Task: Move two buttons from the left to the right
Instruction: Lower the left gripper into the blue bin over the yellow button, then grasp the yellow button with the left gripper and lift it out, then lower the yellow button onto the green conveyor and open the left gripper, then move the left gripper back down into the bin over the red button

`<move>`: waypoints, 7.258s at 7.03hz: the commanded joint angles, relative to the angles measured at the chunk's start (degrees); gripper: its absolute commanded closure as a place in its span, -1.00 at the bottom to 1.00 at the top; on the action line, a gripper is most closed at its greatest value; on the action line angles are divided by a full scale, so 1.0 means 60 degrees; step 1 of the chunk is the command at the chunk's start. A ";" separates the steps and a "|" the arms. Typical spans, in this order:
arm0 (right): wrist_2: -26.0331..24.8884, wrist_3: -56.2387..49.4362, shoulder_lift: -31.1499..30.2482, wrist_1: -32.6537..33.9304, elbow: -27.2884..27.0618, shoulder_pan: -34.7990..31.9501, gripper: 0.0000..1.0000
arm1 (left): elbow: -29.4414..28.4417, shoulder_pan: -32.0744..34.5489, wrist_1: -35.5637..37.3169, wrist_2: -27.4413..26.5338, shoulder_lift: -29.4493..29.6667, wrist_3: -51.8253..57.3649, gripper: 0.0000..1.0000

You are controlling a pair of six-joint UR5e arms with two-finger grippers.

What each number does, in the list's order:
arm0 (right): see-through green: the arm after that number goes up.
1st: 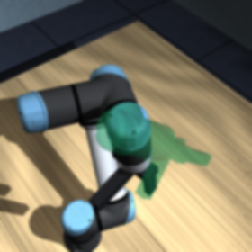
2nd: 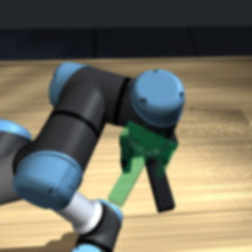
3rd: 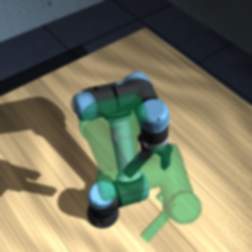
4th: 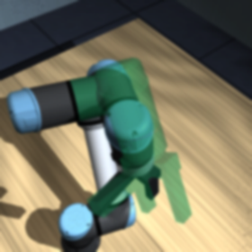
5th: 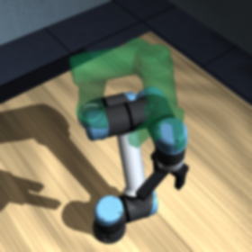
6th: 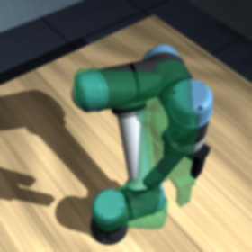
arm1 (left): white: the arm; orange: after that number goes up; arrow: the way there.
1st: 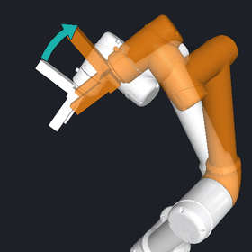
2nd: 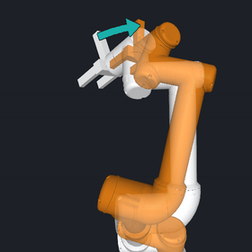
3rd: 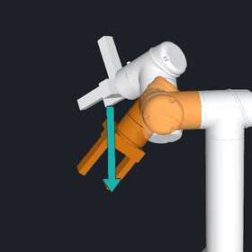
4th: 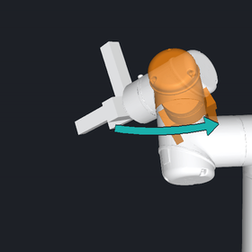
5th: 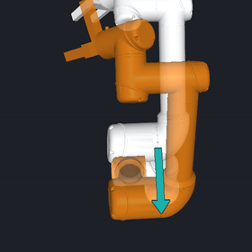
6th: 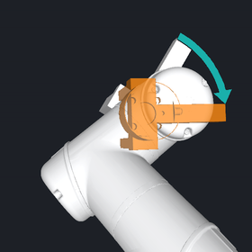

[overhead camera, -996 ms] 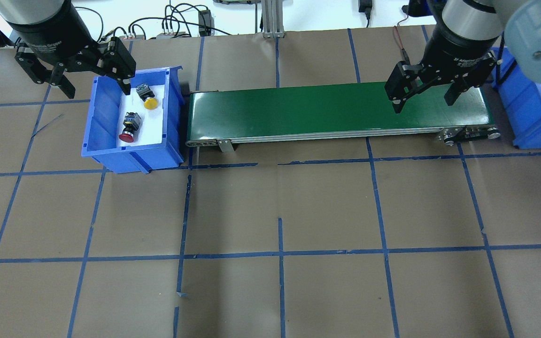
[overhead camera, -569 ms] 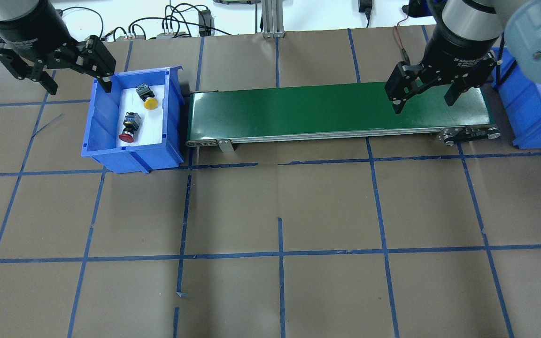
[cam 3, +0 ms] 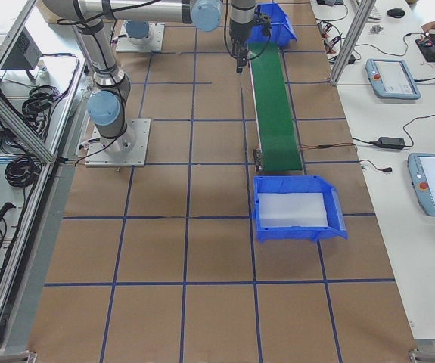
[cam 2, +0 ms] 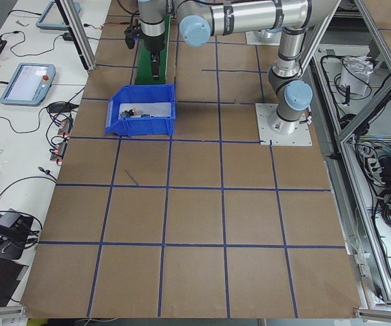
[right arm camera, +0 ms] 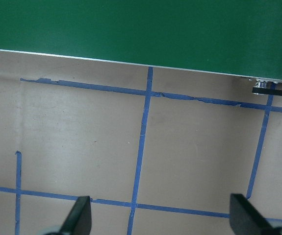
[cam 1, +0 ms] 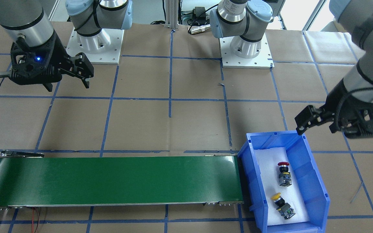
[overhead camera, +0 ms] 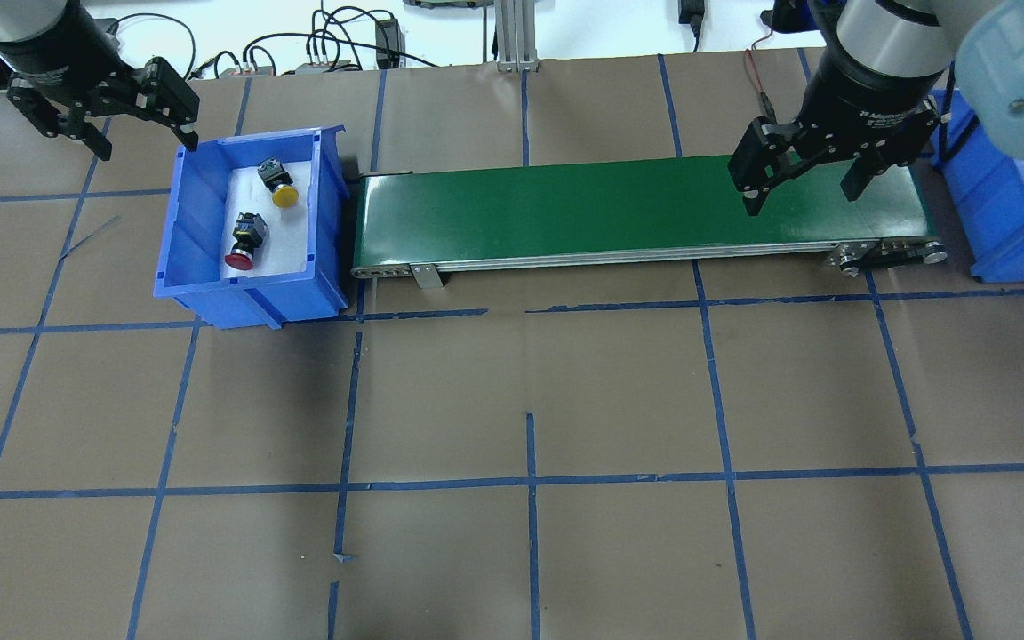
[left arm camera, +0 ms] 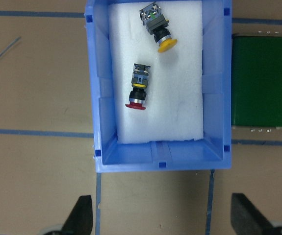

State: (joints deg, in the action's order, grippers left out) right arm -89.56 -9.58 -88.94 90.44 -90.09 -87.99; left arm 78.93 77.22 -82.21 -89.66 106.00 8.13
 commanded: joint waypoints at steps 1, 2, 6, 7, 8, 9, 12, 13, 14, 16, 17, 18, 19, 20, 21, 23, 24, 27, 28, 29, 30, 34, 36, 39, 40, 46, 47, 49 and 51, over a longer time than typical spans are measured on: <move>0.0014 0.0000 -0.0001 0.0001 0.0000 -0.0012 -1.00 | -0.1093 0.0194 0.0927 0.0016 0.1968 -0.0593 -1.00; 0.0000 0.0000 -0.0001 0.0001 0.0000 -0.0012 -1.00 | -0.1709 0.0297 0.1016 0.0001 0.2760 -0.0754 -1.00; 0.0014 0.0000 -0.0001 0.0001 0.0000 -0.0012 -1.00 | -0.2535 0.0474 0.1031 -0.0028 0.3822 -0.1296 -1.00; 0.0014 0.0000 -0.0001 0.0001 0.0000 -0.0012 -1.00 | -0.2521 0.0460 0.1394 0.0030 0.3996 -0.1370 -1.00; 0.0014 0.0000 -0.0001 0.0001 -0.0014 -0.0012 -1.00 | -0.2535 0.0460 0.1557 0.0031 0.4172 -0.1370 -1.00; 0.0014 0.0000 -0.0001 0.0001 -0.0014 -0.0012 -1.00 | -0.2521 0.0474 0.1617 0.0031 0.4276 -0.1370 -1.00; 0.0014 0.0000 -0.0001 -0.0014 -0.0014 -0.0012 -1.00 | -0.2521 0.0460 0.1777 -0.0057 0.4569 -0.1370 -1.00; 0.0014 0.0000 -0.0001 0.0000 -0.0014 -0.0012 -1.00 | -0.2520 0.0460 0.1909 -0.0057 0.4729 -0.1370 -1.00; 0.0014 0.0000 -0.0001 0.0001 -0.0043 -0.0012 -1.00 | -0.2520 0.0474 0.1968 -0.0057 0.4818 -0.1370 -1.00; 0.0014 0.0000 -0.0016 0.0001 -0.0044 -0.0012 -1.00 | -0.2433 0.0474 0.1969 -0.0087 0.5023 -0.1370 -0.99; 0.0014 0.0000 -0.0001 0.0001 -0.0044 -0.0012 -1.00 | -0.2404 0.0474 0.1969 -0.0101 0.5082 -0.1370 -0.97; 0.0014 0.0000 -0.0001 0.0001 -0.0044 -0.0012 -1.00 | -0.2345 0.0503 0.1969 -0.0116 0.5082 -0.1370 -0.80; 0.0000 -0.0015 -0.0001 0.0001 -0.0058 -0.0012 -1.00 | -0.2316 0.0533 0.1969 -0.0159 0.5039 -0.1385 -0.41; 0.0000 -0.0015 -0.0001 -0.0014 -0.0058 -0.0012 -1.00 | -0.2257 0.0533 0.1911 -0.0160 0.4951 -0.1385 0.03; 0.0000 -0.0030 -0.0001 -0.0014 -0.0058 -0.0012 -1.00 | -0.2257 0.0533 0.1794 -0.0160 0.4834 -0.1385 0.40; 0.0000 -0.0030 -0.0001 0.0000 -0.0058 -0.0012 -1.00 | -0.2271 0.0547 0.1502 -0.0160 0.4528 -0.1385 0.63; 0.0000 -0.0030 -0.0001 0.0001 -0.0058 -0.0012 -1.00 | -0.2344 0.0533 0.1283 -0.0160 0.4381 -0.1385 0.64; 0.0000 -0.0044 -0.0001 -0.0014 -0.0058 -0.0012 -1.00 | -0.2404 0.0562 -0.0136 -0.0145 0.2920 -0.1559 0.64; 0.0000 -0.0044 -0.0001 0.0000 -0.0058 -0.0012 -1.00 | -0.2374 0.0693 -0.0532 -0.0116 0.2320 -0.1851 0.64; 0.0000 -0.0044 -0.0001 0.0001 -0.0058 -0.0012 -1.00 | -0.2359 0.1187 -0.0768 -0.0130 0.1879 -0.2332 0.64; 0.0000 -0.0059 -0.0001 -0.0014 -0.0058 -0.0012 -1.00 | -0.2359 0.1961 -0.0741 -0.0145 0.1715 -0.3207 0.64; 0.0000 -0.0059 -0.0001 -0.0014 -0.0058 -0.0012 -1.00 | -0.1790 0.4148 0.1158 -0.0145 0.2750 -0.6083 0.64; 0.0000 -0.0059 -0.0001 0.0000 -0.0073 -0.0012 -1.00 | -0.1612 0.4341 0.1777 -0.0290 0.3191 -0.6321 0.66; 0.0000 -0.0059 -0.0001 -0.0014 -0.0073 -0.0012 -1.00 | -0.1597 0.4385 0.1939 -0.0380 0.3660 -0.6351 0.66; 0.0000 -0.0073 -0.0001 -0.0014 -0.0073 -0.0012 -1.00 | -0.1598 0.4414 0.2114 -0.0365 0.3792 -0.6365 0.66; 0.0000 -0.0088 -0.0001 -0.0014 -0.0073 -0.0012 -1.00 | -0.1700 0.4343 0.2189 -0.0380 0.3663 -0.6191 -1.00; 0.0014 -0.0088 -0.0001 -0.0014 -0.0073 -0.0012 -1.00 | -0.1729 0.4240 0.2116 -0.0394 0.3516 -0.5972 -1.00; 0.0000 -0.0088 -0.0001 -0.0014 -0.0073 -0.0012 -1.00 | -0.1686 0.3394 0.1970 -0.0351 0.2888 -0.4456 -1.00; 0.0014 -0.0088 -0.0001 0.0000 -0.0073 -0.0012 -1.00 | -0.1525 0.2471 0.1211 -0.0292 0.2127 -0.2814 -1.00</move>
State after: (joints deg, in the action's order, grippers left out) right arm -89.51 -10.11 -88.95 90.37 -90.53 -88.06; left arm 69.33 95.49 -72.24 -91.55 121.51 -15.02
